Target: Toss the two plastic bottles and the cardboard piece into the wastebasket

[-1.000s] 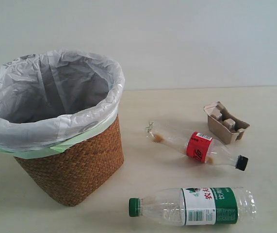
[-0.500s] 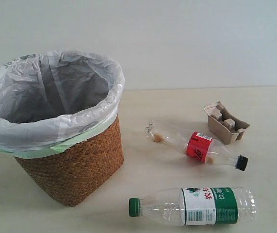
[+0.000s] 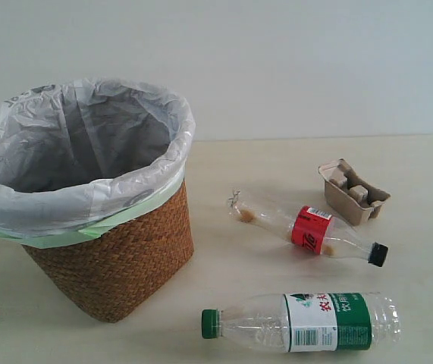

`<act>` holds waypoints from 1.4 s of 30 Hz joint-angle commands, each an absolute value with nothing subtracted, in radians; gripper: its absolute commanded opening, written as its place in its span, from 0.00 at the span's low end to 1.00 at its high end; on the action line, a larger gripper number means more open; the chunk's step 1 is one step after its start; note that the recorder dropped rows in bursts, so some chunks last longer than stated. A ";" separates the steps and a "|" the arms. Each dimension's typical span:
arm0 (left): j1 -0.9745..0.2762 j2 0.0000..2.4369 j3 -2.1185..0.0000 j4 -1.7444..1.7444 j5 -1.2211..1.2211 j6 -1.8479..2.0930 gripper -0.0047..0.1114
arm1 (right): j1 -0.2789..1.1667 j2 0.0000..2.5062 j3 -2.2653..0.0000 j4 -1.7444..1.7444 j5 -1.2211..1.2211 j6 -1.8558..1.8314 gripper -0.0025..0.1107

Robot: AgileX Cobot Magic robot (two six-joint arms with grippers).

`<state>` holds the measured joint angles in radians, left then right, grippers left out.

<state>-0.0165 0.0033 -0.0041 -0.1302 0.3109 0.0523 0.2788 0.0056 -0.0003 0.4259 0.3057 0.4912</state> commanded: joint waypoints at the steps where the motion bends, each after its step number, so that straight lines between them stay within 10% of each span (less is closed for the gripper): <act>1: -0.016 0.000 0.000 -0.127 0.310 0.044 0.07 | 0.272 0.000 0.000 0.425 0.191 0.491 0.13; 13: -0.016 0.000 0.000 -0.127 0.310 0.044 0.07 | 0.291 0.153 -0.242 0.406 0.083 0.221 0.13; 33: -0.016 0.000 0.000 -0.127 0.310 0.044 0.07 | 0.291 1.234 -1.003 0.316 1.125 -0.577 0.14; 39: -0.016 0.000 0.000 -0.127 0.310 0.044 0.07 | 0.299 1.348 -1.003 0.272 1.111 -0.645 0.65; 42: -0.016 0.000 0.000 -0.127 0.310 0.044 0.07 | 0.355 1.396 -1.003 0.270 1.094 -0.716 0.68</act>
<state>-0.0165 0.0033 -0.0041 -0.1302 0.3109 0.0523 0.3105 1.3616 -0.9949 0.2716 1.1116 -0.6517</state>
